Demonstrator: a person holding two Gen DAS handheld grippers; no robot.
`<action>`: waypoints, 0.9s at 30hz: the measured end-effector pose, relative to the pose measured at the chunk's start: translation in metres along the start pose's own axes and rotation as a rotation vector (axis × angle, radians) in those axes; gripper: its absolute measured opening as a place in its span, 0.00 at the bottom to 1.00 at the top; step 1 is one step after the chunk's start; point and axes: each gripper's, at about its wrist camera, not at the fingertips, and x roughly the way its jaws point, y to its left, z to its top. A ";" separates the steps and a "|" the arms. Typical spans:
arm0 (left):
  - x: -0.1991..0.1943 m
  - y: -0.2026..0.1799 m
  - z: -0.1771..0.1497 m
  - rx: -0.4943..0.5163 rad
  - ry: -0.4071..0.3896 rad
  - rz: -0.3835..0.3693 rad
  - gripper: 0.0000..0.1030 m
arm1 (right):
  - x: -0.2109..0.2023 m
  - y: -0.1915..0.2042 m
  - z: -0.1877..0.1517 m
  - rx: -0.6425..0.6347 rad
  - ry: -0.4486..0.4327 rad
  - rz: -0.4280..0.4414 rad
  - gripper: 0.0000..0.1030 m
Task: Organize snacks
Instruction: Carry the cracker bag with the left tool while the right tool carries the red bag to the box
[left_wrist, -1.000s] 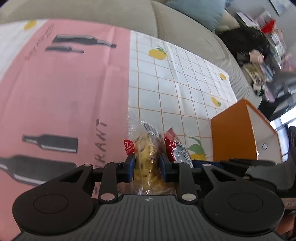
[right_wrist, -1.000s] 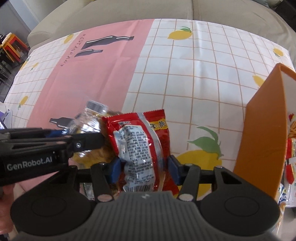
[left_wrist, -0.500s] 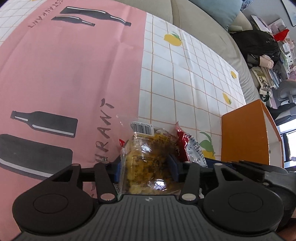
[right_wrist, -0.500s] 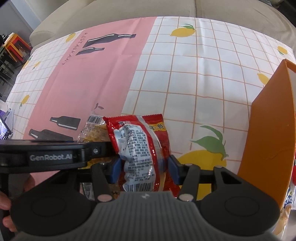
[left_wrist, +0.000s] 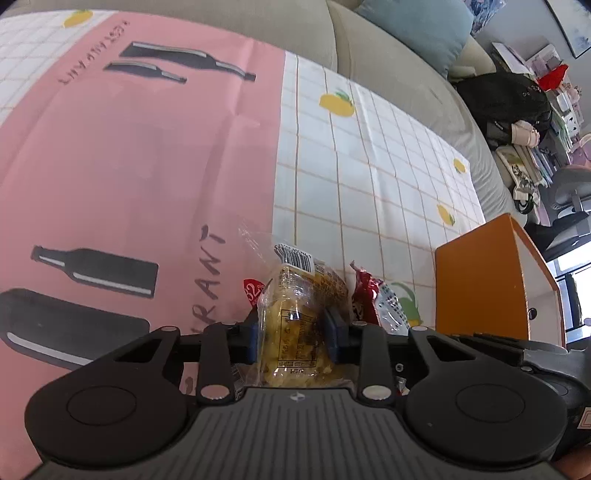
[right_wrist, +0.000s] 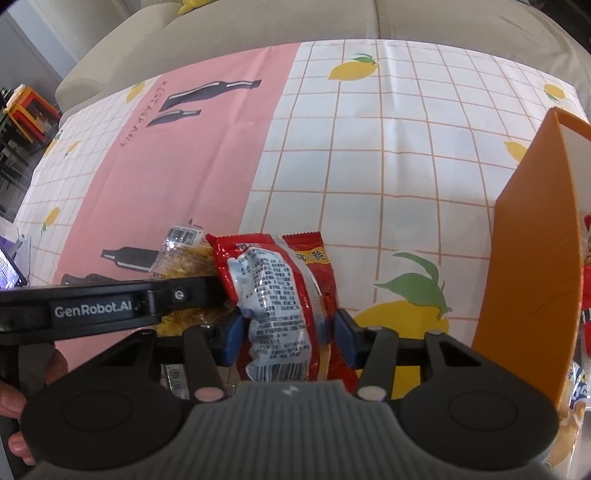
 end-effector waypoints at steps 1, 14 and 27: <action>-0.002 -0.001 0.001 0.000 -0.006 0.000 0.35 | -0.003 0.000 0.000 0.003 -0.005 0.001 0.47; -0.044 -0.029 0.007 0.069 -0.087 0.036 0.33 | -0.057 -0.002 0.002 0.017 -0.111 -0.005 0.45; -0.103 -0.093 0.008 0.181 -0.195 -0.063 0.32 | -0.158 -0.032 -0.010 0.056 -0.268 0.012 0.45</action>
